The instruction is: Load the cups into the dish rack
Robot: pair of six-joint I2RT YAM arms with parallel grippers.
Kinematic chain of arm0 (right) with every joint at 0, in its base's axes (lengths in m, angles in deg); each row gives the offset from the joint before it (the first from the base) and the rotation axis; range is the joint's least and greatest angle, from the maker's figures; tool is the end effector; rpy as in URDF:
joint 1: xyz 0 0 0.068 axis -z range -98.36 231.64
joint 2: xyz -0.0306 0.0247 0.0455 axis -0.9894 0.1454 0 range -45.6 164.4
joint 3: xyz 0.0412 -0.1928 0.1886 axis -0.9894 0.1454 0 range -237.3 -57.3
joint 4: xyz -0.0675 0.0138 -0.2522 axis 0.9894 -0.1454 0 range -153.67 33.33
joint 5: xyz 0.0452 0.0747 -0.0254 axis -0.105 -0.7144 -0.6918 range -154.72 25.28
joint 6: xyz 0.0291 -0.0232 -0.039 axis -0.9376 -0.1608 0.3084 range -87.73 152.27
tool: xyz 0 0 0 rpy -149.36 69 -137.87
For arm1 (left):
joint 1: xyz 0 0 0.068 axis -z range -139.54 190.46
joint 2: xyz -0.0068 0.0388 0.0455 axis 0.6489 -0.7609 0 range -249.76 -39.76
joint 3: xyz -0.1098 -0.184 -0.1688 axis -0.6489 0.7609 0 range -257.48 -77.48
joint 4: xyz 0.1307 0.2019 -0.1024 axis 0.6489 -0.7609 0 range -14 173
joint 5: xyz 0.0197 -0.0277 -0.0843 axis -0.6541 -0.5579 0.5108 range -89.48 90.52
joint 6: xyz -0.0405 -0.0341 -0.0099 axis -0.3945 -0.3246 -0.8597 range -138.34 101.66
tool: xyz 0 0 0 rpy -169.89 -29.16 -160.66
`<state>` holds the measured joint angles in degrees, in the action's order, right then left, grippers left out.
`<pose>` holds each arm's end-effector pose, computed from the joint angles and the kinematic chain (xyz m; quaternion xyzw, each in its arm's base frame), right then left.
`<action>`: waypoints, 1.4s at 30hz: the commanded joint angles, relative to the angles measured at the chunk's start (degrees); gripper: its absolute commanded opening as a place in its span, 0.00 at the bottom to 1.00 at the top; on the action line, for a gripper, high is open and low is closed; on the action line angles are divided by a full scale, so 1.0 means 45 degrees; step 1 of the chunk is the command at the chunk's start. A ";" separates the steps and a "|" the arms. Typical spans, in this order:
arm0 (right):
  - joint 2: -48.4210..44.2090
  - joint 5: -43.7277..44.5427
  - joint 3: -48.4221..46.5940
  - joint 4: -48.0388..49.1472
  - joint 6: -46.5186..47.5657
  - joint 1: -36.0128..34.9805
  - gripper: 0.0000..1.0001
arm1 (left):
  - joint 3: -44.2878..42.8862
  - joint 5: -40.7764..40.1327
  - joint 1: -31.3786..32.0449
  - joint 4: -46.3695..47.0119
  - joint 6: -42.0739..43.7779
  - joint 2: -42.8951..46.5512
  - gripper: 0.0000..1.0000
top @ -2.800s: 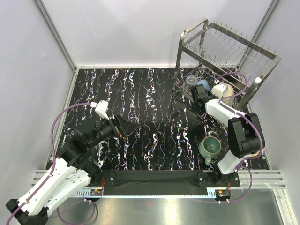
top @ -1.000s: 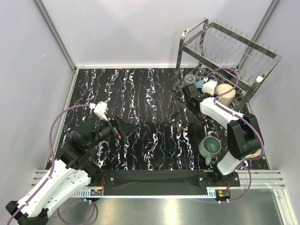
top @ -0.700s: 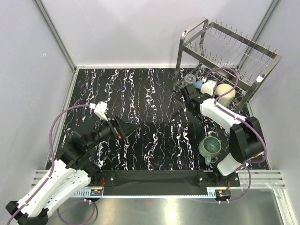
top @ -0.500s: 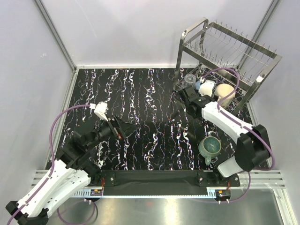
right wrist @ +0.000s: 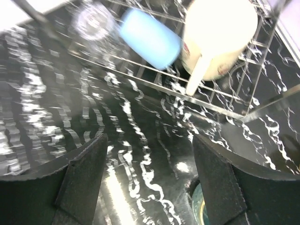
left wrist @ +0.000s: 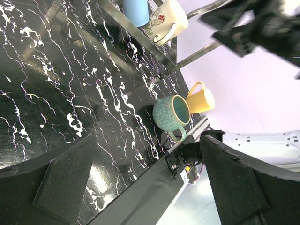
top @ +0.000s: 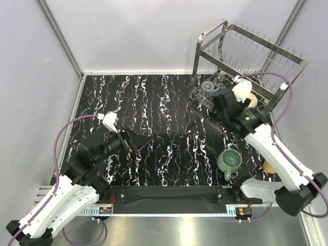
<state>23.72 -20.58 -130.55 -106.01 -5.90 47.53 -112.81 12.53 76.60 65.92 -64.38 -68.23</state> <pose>0.2100 0.1124 0.3663 0.1729 0.8518 -0.0734 0.4890 0.1016 -0.0832 0.3089 0.0010 0.7660 -0.4797 0.4279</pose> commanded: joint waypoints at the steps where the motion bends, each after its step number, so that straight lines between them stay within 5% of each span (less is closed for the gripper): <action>1: -0.0813 -0.0883 -0.1451 -0.0265 0.0786 -0.0077 0.79 | -0.0058 -0.0033 -0.0043 0.0476 -0.0081 0.0174 0.99; 8: 0.0335 -0.2074 -0.4869 -0.0675 0.2680 -0.0077 0.79 | -0.0039 -0.0052 -0.0043 0.0495 -0.0257 0.0291 0.99; 18: 0.4164 -0.1450 -1.2584 -0.2260 0.5901 0.0254 0.82 | -0.0254 0.0436 -0.0043 0.0768 -0.0120 -0.0197 0.99; 22: 0.4497 -0.2950 -1.2257 -0.0814 0.7250 0.1658 0.98 | -0.0157 0.0475 -0.0043 0.0983 -0.0217 -0.0333 0.99; 25: 0.4848 -0.4722 -1.2159 -0.0734 0.7601 0.3143 1.00 | -0.0176 0.0651 -0.0043 0.1061 -0.0296 -0.0451 0.99; 33: 0.5513 -0.6177 -1.1945 -0.0598 1.0669 0.3829 1.00 | -0.0137 0.0631 -0.0043 0.0905 -0.0218 -0.0275 0.99; 39: 0.5105 -0.6254 -1.1360 0.0319 0.8100 0.4005 1.00 | -0.0254 0.0768 -0.0043 0.1276 -0.0120 -0.0782 0.99; 42: 0.5239 -0.4911 -1.2795 -0.0906 0.6362 0.4200 1.00 | -0.0371 0.0866 -0.0043 0.1413 -0.0101 -0.1016 0.99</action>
<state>49.10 -46.04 -182.40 -109.49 31.32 65.39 -112.72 14.25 76.60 68.47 -65.32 -71.90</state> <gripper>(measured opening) 0.994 0.988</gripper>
